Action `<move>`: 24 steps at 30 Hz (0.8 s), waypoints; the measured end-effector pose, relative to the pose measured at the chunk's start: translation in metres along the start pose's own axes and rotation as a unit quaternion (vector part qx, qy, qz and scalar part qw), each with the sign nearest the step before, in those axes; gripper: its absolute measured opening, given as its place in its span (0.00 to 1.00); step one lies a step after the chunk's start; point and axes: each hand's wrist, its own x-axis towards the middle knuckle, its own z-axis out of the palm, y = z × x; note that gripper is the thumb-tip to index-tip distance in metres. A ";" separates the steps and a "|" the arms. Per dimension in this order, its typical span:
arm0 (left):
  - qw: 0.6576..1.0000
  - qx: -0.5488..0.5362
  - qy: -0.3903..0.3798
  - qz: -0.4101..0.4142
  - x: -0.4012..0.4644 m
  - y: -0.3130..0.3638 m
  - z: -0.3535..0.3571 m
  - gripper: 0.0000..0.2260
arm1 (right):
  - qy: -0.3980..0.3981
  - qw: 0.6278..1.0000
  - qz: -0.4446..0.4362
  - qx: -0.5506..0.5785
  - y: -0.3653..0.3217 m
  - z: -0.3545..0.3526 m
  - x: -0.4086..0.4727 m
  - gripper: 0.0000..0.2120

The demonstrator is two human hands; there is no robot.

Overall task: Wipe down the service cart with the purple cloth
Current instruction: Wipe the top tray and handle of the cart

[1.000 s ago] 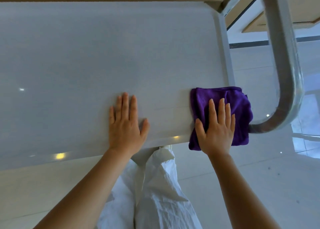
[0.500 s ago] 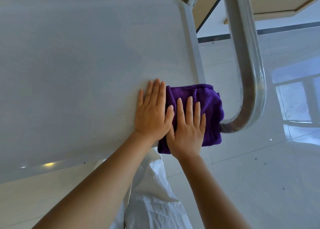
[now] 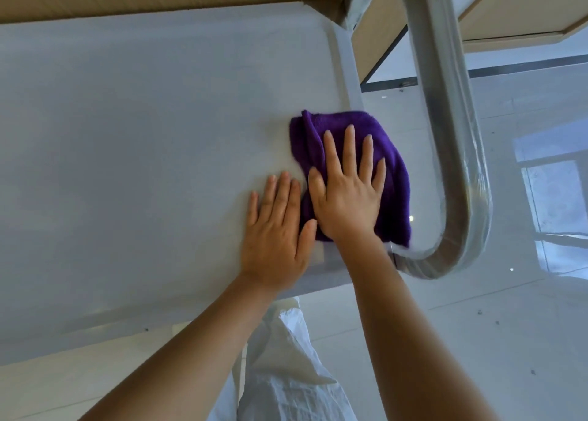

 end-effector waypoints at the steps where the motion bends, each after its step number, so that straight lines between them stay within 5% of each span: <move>1: 1.000 0.007 0.000 -0.001 0.000 0.000 0.001 0.29 | 0.003 1.000 0.000 0.005 -0.002 -0.004 0.015 0.27; 14: 1.000 -0.016 -0.008 -0.018 0.007 -0.001 0.000 0.29 | 0.046 0.998 0.002 0.030 -0.031 -0.029 0.144 0.26; 24: 1.000 -0.009 -0.004 -0.023 0.011 0.000 -0.004 0.31 | -0.011 1.000 -0.023 0.002 -0.015 -0.016 0.052 0.28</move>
